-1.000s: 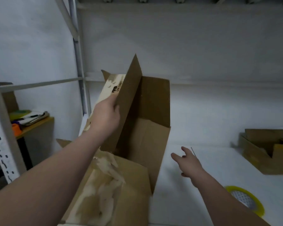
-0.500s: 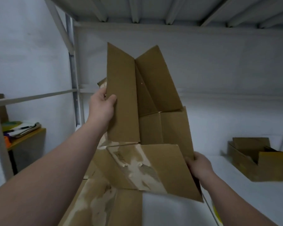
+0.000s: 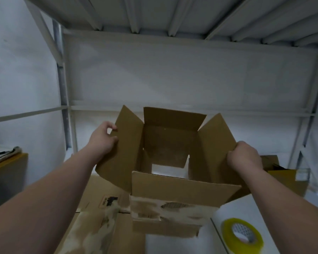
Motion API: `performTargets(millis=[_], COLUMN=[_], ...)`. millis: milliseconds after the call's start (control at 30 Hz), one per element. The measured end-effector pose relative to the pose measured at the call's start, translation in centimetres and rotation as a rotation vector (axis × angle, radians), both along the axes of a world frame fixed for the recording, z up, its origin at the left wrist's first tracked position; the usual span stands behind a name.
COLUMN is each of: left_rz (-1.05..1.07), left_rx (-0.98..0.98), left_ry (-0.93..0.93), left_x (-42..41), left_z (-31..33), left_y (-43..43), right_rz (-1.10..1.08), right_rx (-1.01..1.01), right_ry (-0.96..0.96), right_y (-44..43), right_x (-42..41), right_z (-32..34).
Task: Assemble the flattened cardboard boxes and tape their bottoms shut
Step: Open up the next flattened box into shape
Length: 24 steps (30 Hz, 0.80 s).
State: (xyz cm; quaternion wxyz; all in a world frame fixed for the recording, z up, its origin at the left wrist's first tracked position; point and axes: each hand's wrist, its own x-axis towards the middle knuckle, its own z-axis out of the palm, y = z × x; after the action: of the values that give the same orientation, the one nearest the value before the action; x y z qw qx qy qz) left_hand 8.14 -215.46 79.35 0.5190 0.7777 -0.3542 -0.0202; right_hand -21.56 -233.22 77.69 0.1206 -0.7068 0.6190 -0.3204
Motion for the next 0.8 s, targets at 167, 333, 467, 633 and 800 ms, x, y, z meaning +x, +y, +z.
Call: performTargets(millis=[167,333,467,633,800], left_rz=[-0.008,-0.003,0.007,-0.117,-0.678], left_rx=[0.064,0.186,0.637,0.838,0.438], left_ry=[0.046,-0.122,-0.352,-0.584,0.081], left_x=[1.5,3.3,4.2,2.4,1.2], left_z=[-0.9,-2.0,-3.8,-7.2,-6.9], left_y=[-0.2,-0.7,-1.9,-3.6,-2.4], right_rz=[0.038,0.032,-0.031,0.170,0.194], right_rx=[-0.018,-0.052,-0.061,0.010,0.333], right_ry=[0.020,-0.017,0.151,0.366,-0.475], right_y=[-0.7,-2.0,-2.2,-2.5,-2.2], right_x=[-0.4,-0.4,0.4,3.4,4.3], right_z=[-1.3,-2.4,-3.1,-6.7,-8.7])
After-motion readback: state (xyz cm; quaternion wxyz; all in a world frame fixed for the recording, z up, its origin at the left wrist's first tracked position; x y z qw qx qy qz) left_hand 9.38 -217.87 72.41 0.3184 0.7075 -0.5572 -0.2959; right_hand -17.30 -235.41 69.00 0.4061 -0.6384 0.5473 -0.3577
